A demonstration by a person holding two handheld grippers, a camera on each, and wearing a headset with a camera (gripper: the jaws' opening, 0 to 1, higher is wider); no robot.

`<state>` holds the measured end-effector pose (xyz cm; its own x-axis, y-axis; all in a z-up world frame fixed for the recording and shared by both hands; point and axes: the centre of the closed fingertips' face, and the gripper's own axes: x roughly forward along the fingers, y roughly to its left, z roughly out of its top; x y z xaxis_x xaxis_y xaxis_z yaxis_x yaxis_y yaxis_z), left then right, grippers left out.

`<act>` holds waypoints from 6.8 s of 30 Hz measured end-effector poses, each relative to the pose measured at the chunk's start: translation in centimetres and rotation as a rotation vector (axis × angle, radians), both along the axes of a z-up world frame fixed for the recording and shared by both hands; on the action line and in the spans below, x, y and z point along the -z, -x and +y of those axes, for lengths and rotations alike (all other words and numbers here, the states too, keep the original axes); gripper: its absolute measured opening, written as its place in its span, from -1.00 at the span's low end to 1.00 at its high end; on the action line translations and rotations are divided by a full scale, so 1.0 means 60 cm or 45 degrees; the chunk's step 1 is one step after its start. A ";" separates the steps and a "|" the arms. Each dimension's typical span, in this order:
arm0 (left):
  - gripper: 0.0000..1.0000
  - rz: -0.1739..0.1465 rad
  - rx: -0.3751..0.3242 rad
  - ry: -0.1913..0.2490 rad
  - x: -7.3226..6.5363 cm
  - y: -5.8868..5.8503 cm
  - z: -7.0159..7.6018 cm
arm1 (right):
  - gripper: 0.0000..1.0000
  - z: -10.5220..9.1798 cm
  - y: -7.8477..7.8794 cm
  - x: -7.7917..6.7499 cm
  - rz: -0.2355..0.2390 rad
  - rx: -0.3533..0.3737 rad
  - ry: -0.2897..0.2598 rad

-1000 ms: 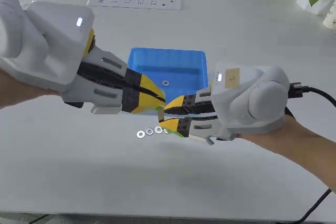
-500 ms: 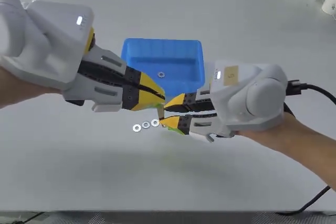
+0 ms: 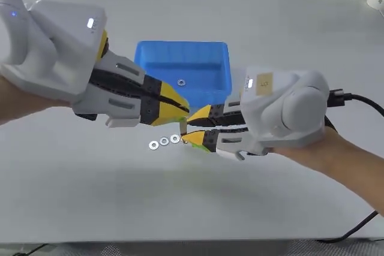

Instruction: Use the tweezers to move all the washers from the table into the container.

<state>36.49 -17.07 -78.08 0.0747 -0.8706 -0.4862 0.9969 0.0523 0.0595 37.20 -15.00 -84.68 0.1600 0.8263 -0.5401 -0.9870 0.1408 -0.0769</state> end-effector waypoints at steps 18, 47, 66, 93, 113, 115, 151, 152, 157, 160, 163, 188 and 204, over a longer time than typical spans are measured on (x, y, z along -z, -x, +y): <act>-0.90 0.002 0.006 0.002 0.005 0.003 -0.009 | -0.72 -0.004 0.006 0.010 0.016 -0.009 0.022; -0.90 0.014 -0.026 -0.017 0.004 0.015 0.003 | -0.80 0.010 0.017 0.023 0.022 -0.105 0.083; -0.90 -0.078 -0.030 -0.001 -0.065 0.006 0.014 | -0.80 0.011 0.004 -0.045 -0.057 -0.122 0.070; -0.90 -0.259 0.017 -0.097 -0.103 -0.100 0.020 | -0.81 0.021 -0.121 -0.091 -0.253 -0.092 0.058; -0.90 -0.204 0.002 -0.181 -0.023 -0.157 0.026 | -0.80 0.032 -0.175 -0.009 -0.126 -0.057 0.104; -0.90 -0.196 0.007 -0.191 -0.008 -0.164 0.028 | -0.80 0.032 -0.174 -0.001 -0.115 -0.059 0.115; -0.90 -0.289 0.035 -0.192 -0.065 -0.127 0.032 | -0.77 0.034 -0.143 -0.066 -0.205 -0.032 0.074; -0.90 -0.293 0.034 -0.195 -0.068 -0.122 0.032 | -0.77 0.034 -0.138 -0.069 -0.212 -0.037 0.075; -0.90 -0.301 0.048 -0.200 -0.076 -0.101 0.031 | -0.76 0.030 -0.119 -0.079 -0.227 -0.057 0.075; -0.90 -0.295 0.049 -0.195 -0.082 -0.087 0.030 | -0.76 0.028 -0.105 -0.084 -0.221 -0.065 0.066; -0.90 -0.279 0.034 -0.164 -0.090 -0.071 0.029 | -0.76 0.028 -0.092 -0.090 -0.212 -0.066 0.052; -0.90 -0.146 -0.027 -0.119 -0.050 0.023 0.032 | -0.77 0.043 0.008 -0.042 -0.137 -0.181 0.076; -0.90 -0.080 -0.058 -0.075 -0.020 0.016 0.032 | -0.77 0.047 0.013 -0.011 -0.076 -0.182 0.086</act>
<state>35.51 -15.13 -76.86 0.1454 -0.8356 -0.5298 0.9878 0.0921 0.1259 36.41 -12.16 -83.99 0.0768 0.8053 -0.5879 -0.9900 -0.0082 -0.1405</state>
